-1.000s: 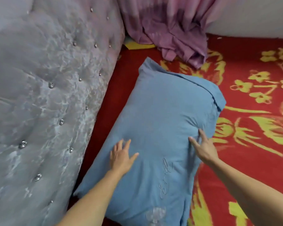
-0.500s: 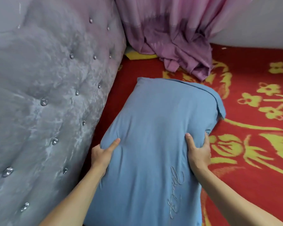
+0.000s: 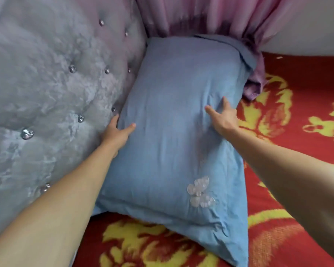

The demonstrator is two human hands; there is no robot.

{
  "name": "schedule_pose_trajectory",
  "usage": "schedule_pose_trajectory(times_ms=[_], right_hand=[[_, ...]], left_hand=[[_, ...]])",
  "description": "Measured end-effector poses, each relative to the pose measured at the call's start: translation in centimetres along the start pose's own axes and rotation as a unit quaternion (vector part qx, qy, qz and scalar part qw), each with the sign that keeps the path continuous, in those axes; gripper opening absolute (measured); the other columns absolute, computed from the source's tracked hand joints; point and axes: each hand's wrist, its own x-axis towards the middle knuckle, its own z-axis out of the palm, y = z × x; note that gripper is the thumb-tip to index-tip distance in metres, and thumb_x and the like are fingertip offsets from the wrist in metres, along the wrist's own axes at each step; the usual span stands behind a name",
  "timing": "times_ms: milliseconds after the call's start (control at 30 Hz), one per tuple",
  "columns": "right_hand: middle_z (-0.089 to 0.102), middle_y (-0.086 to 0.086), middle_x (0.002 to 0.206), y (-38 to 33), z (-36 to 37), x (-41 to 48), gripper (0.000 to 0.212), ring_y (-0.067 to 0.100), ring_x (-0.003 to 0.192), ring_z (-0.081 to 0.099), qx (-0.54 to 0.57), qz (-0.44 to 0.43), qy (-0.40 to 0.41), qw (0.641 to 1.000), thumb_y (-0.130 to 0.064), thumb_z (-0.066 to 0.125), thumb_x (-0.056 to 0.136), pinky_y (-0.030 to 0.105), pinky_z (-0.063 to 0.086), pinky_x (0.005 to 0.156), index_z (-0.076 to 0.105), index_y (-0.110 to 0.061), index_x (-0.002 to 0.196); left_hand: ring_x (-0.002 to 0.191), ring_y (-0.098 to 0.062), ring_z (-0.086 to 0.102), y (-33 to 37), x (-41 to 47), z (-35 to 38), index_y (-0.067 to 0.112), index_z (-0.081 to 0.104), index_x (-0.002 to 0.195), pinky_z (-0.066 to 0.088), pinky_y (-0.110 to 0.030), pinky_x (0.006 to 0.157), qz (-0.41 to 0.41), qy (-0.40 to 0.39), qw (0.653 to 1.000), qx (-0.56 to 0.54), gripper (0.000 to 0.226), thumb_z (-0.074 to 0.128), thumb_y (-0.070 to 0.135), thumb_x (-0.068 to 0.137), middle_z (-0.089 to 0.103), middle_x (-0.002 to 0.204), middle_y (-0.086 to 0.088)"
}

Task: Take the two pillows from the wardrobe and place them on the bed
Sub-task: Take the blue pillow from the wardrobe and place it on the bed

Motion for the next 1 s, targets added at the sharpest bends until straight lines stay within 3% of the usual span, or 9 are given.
schedule_pose_trajectory(times_ms=[100,167,233,367,533,667,833,1000], right_hand=[[0.017,0.016,0.158,-0.6,4.8,-4.5,0.067,0.034,0.144,0.019,-0.164,-0.176,0.015,0.971,-0.051,0.051,0.089,0.055,0.024,0.111,0.023,-0.033,0.147],[0.019,0.012,0.159,-0.4,8.3,-8.4,0.062,0.031,0.145,0.017,-0.211,-0.301,0.012,0.93,-0.05,0.05,0.088,0.058,0.021,0.11,0.03,-0.034,0.145],[0.023,0.01,0.158,2.4,10.3,-11.8,0.06,0.029,0.146,0.016,-0.244,-0.343,-0.003,0.907,-0.052,0.046,0.09,0.058,0.019,0.114,0.032,-0.033,0.145],[0.016,0.003,0.16,11.2,9.3,-15.5,0.065,0.019,0.148,0.005,-0.283,-0.275,0.008,0.919,-0.06,0.032,0.091,0.053,0.01,0.117,0.019,-0.033,0.149],[0.01,0.002,0.162,14.7,5.6,-18.7,0.069,0.018,0.148,0.002,-0.314,-0.194,-0.068,0.927,-0.067,0.022,0.09,0.05,0.03,0.109,0.009,-0.036,0.15],[0.004,0.001,0.162,13.0,2.1,-20.4,0.067,0.021,0.148,0.009,-0.32,-0.128,-0.137,0.929,-0.063,0.029,0.092,0.046,0.038,0.107,0.006,-0.037,0.149],[0.031,0.004,0.152,10.6,-1.7,-24.5,0.057,0.025,0.138,0.031,-0.323,-0.101,-0.158,0.928,-0.052,0.035,0.096,0.045,0.042,0.1,0.023,-0.027,0.146],[0.058,0.009,0.124,9.3,-4.1,-32.1,0.04,0.03,0.113,0.053,-0.327,-0.121,-0.171,0.921,-0.044,0.039,0.095,0.04,0.048,0.085,0.045,-0.02,0.126]], left_hand=[[0.14,-0.031,0.028,-3.4,-3.0,2.6,0.029,0.022,0.147,0.025,-0.048,0.115,0.059,-0.004,0.962,0.267,0.072,0.055,0.052,0.086,0.026,0.154,-0.014],[0.145,-0.03,0.016,-5.9,-5.6,3.6,0.032,0.014,0.148,0.018,-0.053,0.114,0.084,0.009,0.935,0.345,0.066,0.041,0.055,0.091,0.013,0.159,-0.012],[0.146,-0.028,0.01,-8.5,-7.9,3.4,0.032,0.009,0.149,0.015,-0.054,0.115,0.062,0.02,0.928,0.366,0.065,0.034,0.055,0.093,0.009,0.16,-0.009],[0.145,-0.031,0.01,-12.6,-12.0,1.7,0.028,0.005,0.149,0.02,-0.053,0.114,0.024,0.007,0.922,0.386,0.067,0.033,0.053,0.093,0.009,0.159,-0.012],[0.145,-0.034,0.011,-13.1,-15.2,-0.5,0.027,-0.003,0.149,0.028,-0.049,0.112,-0.052,-0.094,0.918,0.381,0.07,0.034,0.05,0.095,0.001,0.16,-0.012],[0.133,-0.034,0.036,-11.8,-20.2,-3.2,0.023,0.02,0.147,0.04,-0.045,0.104,-0.083,-0.171,0.9,0.393,0.063,0.044,0.045,0.093,0.024,0.153,-0.01],[0.123,-0.025,0.049,-11.1,-29.1,-5.6,0.023,0.046,0.13,0.044,-0.036,0.098,-0.1,-0.169,0.91,0.366,0.046,0.046,0.046,0.09,0.048,0.136,-0.004],[0.117,-0.025,0.055,-11.3,-38.1,-8.7,0.028,0.051,0.125,0.046,-0.034,0.093,-0.079,-0.173,0.921,0.341,0.043,0.047,0.048,0.088,0.062,0.124,-0.003]])
